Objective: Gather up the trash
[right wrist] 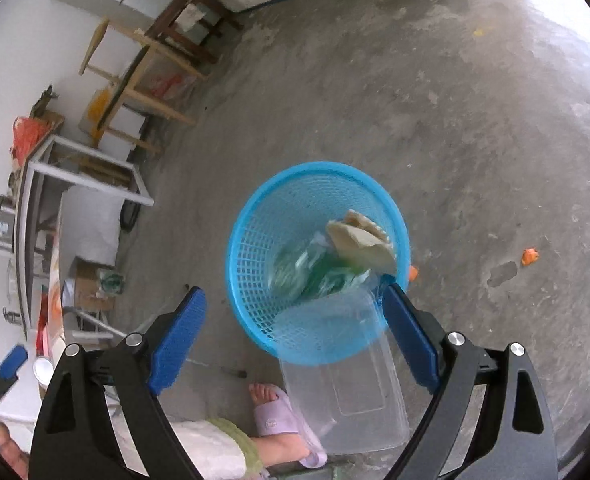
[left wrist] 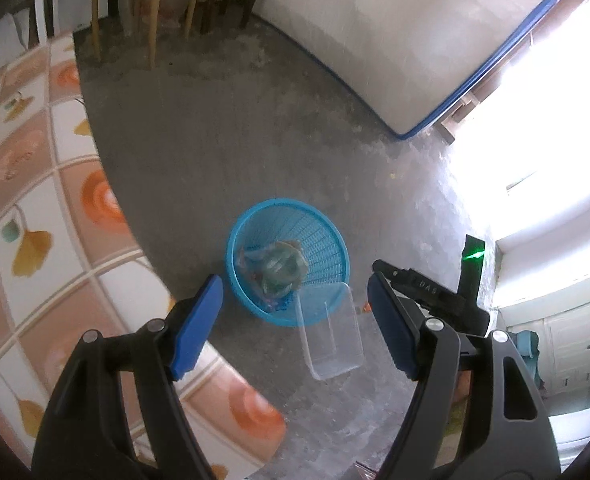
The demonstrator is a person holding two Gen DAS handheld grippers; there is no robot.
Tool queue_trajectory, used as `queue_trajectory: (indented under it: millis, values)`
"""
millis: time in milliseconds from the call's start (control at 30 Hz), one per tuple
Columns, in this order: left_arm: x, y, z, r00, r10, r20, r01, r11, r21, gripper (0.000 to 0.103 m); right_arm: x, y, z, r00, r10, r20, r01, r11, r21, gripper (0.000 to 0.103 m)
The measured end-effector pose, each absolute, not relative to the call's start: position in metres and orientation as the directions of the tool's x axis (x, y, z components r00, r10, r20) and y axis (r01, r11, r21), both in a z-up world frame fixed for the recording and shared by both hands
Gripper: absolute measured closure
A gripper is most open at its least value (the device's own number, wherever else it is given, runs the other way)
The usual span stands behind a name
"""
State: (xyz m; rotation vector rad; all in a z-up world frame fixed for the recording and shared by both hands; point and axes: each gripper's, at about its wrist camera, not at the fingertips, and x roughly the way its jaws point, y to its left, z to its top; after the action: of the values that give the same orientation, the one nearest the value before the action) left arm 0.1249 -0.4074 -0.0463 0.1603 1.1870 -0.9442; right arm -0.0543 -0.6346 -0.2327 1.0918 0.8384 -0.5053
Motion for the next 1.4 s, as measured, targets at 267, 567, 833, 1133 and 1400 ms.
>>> queue_trajectory:
  millis: [267,567,833,1133,1400]
  values:
    - [0.123,-0.37,-0.019,0.094,-0.604,-0.791,0.695,0.609,-0.382,0.032,-0.068,-0.626,-0.212,0.608,-0.011,-0.794,0.715,0.443,0.541,0.016]
    - [0.116,-0.274,0.011,0.257,-0.617,-0.744,0.709,0.643,-0.288,0.032,-0.144,-0.601,-0.261,0.533,0.041,-0.845,0.774,0.379,0.507,0.016]
    - [0.112,-0.192,0.0,0.322,-0.556,-0.766,0.623,0.734,-0.27,0.032,-0.194,-0.567,-0.395,0.478,0.22,-0.851,0.861,0.075,0.503,0.019]
    - [0.097,-0.146,0.008,0.426,-0.508,-0.749,0.581,0.788,-0.204,0.03,-0.165,-0.574,-0.509,0.406,0.254,-0.878,0.912,-0.064,0.404,0.034]
    - [0.096,-0.148,0.009,0.447,-0.493,-0.746,0.587,0.791,-0.171,0.024,-0.135,-0.578,-0.57,0.309,0.302,-0.902,0.95,-0.133,0.281,0.062]
